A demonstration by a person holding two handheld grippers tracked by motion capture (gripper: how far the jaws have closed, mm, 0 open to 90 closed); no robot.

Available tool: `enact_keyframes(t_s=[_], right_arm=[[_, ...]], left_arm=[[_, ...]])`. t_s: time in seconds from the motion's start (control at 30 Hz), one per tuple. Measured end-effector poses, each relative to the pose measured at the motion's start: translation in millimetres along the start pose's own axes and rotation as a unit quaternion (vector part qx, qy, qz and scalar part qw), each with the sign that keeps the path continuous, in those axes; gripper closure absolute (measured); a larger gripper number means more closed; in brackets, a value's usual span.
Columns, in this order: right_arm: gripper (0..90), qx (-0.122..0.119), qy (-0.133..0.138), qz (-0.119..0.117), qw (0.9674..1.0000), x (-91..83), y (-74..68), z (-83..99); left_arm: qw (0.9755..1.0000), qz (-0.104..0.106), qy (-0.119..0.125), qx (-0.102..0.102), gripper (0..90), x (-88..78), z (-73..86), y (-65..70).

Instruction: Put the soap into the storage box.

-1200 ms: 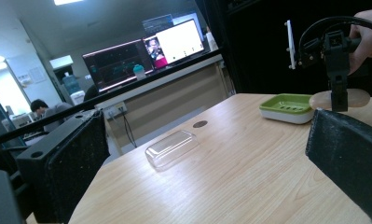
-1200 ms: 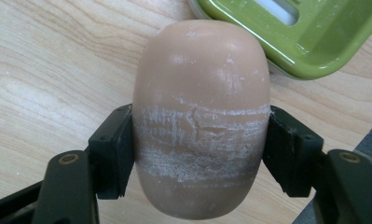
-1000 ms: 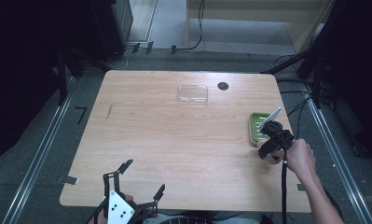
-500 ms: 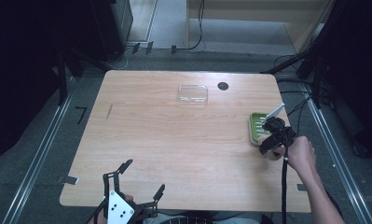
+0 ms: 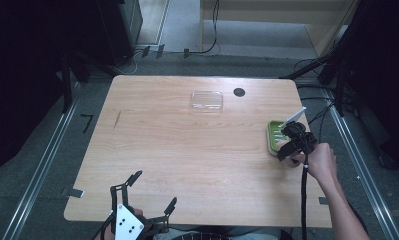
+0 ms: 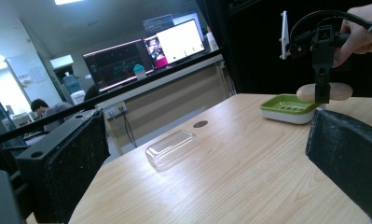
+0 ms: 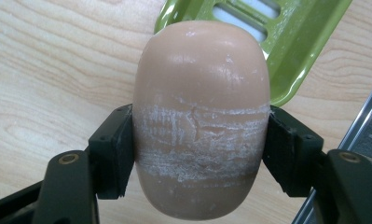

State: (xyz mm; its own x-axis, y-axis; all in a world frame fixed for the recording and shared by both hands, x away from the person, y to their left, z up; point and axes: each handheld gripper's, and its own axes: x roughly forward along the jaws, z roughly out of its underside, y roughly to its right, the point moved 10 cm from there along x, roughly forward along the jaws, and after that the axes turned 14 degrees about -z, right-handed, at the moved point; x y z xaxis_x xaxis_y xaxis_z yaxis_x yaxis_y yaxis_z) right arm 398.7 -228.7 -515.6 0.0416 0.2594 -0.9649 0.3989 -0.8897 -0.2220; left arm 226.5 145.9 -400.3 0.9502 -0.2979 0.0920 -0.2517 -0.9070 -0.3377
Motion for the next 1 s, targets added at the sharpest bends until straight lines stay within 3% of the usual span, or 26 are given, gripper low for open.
enact_keyframes(t_s=[0.6, 1.0], right_arm=[[33.3, 0.012, 0.019, 0.003, 0.9997, -2.7, 7.0, -9.5], [33.3, 0.034, 0.036, 0.001, 0.9988, -1.8, 12.5, -16.9]], left_arm=[[1.0, 0.0, 0.0, 0.001, 0.0, 0.0, -0.1, 0.3], [1.0, 0.0, 0.0, 0.0, 0.0, 0.3, -0.1, 0.5]])
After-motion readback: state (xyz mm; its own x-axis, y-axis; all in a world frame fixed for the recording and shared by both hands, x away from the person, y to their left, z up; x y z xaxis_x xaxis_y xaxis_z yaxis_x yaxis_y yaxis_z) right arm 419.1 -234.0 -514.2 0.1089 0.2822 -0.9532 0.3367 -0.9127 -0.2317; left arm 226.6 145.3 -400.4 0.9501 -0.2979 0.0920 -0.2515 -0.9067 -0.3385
